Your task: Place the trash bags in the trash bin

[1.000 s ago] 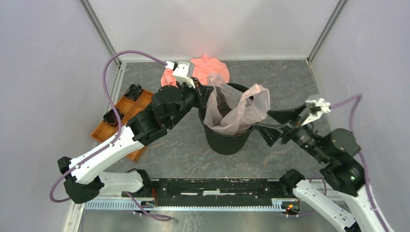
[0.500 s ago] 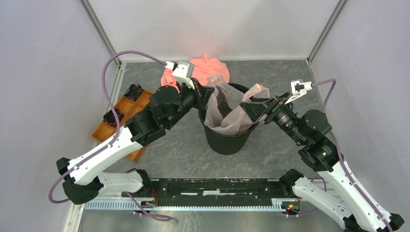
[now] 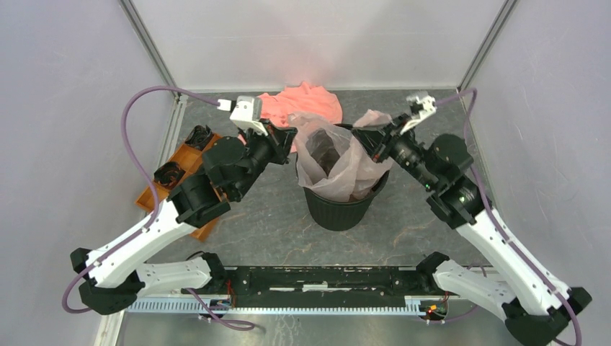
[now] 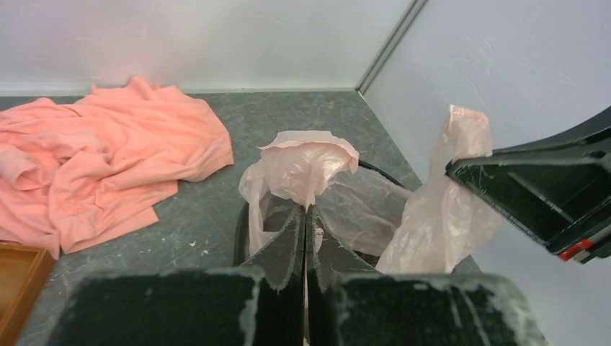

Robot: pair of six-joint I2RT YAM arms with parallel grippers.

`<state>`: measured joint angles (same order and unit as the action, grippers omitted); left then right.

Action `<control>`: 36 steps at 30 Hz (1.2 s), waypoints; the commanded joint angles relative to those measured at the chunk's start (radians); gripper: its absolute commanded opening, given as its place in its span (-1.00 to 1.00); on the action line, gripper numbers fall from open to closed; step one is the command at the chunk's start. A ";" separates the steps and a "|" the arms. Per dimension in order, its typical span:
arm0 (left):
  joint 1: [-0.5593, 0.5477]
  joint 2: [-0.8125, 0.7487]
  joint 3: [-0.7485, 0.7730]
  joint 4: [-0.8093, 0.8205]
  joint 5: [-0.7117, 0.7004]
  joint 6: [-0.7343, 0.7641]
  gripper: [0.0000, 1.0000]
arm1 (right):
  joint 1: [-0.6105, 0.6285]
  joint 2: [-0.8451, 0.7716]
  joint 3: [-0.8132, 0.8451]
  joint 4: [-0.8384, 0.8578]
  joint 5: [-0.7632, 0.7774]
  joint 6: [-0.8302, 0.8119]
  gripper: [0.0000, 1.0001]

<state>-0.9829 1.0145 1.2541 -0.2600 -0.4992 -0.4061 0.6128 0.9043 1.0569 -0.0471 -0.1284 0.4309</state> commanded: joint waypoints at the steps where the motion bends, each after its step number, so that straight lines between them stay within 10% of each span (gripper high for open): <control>1: 0.003 -0.063 -0.042 0.012 -0.075 -0.047 -0.96 | -0.048 0.123 0.218 -0.038 -0.327 -0.183 -0.98; 6: 0.003 -0.080 -0.056 -0.012 -0.096 -0.049 -0.96 | -0.157 0.293 0.329 -0.025 -0.811 -0.130 -0.99; 9: 0.003 -0.067 -0.052 -0.032 -0.094 -0.036 -0.96 | -0.183 0.278 0.319 -0.102 -0.830 -0.181 -0.99; 21: 0.003 0.065 0.036 0.013 0.189 -0.031 -0.96 | -0.203 -0.088 0.024 -0.371 -0.494 -0.283 -0.97; 36: 0.085 0.053 0.109 -0.229 -0.043 0.027 -0.96 | -0.203 -0.229 0.003 -0.636 -0.005 -0.306 -1.00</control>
<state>-0.9310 1.0718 1.3441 -0.4191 -0.4999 -0.4034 0.4114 0.6960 1.1004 -0.5968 -0.3809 0.1291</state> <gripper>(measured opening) 0.026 0.010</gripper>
